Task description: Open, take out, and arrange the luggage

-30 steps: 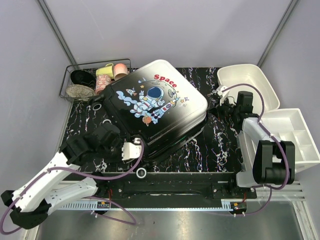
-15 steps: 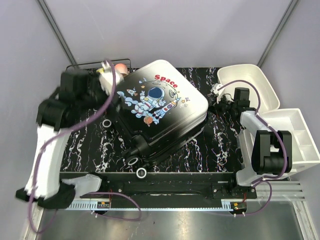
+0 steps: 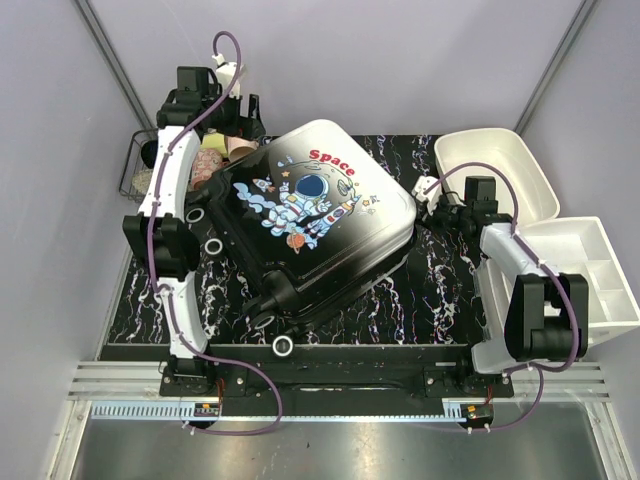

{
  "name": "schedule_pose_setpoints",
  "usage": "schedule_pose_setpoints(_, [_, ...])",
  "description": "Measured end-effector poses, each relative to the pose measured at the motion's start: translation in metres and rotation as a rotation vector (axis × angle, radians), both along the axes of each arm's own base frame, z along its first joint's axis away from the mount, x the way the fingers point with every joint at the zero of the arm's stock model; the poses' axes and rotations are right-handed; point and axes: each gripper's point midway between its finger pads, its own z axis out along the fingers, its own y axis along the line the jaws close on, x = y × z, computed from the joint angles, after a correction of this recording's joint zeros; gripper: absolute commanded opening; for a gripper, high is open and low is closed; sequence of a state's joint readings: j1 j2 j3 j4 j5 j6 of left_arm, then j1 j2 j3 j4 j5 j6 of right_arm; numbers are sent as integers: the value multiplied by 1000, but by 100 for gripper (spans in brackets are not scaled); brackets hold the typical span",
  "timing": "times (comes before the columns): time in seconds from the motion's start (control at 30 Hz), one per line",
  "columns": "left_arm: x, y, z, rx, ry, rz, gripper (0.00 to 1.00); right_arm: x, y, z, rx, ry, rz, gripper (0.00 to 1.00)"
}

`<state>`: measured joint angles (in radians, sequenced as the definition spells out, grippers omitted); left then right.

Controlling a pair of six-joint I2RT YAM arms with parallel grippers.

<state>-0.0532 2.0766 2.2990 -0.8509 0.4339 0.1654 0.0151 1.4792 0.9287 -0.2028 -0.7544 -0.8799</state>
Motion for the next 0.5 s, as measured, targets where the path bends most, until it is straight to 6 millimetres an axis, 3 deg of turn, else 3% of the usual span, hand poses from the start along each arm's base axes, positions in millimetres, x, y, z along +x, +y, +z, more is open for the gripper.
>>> schedule_pose_setpoints(0.13, [29,-10,-10,-74,-33,13,90,-11,-2,2,-47,-19,34,0])
schedule_pose_setpoints(0.27, [48,-27,-30,-147,-20,-4,79,-36,-2,3,-70,-4,69,0])
schedule_pose_setpoints(0.4, [43,-59,-70,-220,84,-88,71,-59,1,3,-70,27,96,0])
schedule_pose_setpoints(0.5, [39,-83,-78,-242,82,-156,66,-77,2,3,-66,52,105,0])
